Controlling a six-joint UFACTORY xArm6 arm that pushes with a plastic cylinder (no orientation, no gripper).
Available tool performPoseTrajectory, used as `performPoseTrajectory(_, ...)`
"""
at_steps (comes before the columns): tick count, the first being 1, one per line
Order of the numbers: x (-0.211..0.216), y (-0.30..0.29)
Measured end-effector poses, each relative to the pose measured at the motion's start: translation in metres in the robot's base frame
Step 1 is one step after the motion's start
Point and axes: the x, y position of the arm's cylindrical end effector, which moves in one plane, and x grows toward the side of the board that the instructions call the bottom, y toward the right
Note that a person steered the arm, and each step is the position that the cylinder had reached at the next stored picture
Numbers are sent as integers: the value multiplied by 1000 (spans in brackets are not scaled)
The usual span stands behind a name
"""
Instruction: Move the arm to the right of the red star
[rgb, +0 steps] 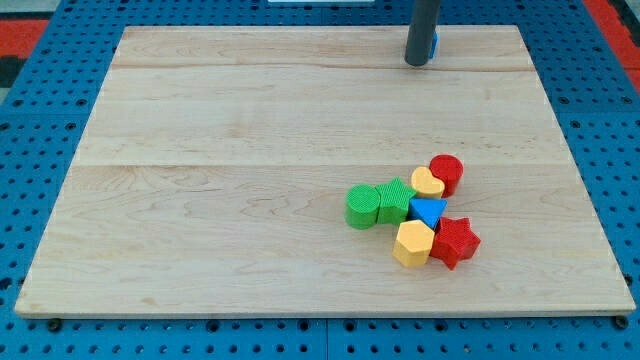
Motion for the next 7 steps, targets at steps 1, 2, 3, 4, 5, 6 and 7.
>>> performPoseTrajectory(1, 25, 0)
performPoseTrajectory(2, 75, 2)
performPoseTrajectory(3, 114, 79)
performPoseTrajectory(4, 155, 163)
performPoseTrajectory(5, 215, 165)
performPoseTrajectory(6, 260, 148)
performPoseTrajectory(7, 267, 108)
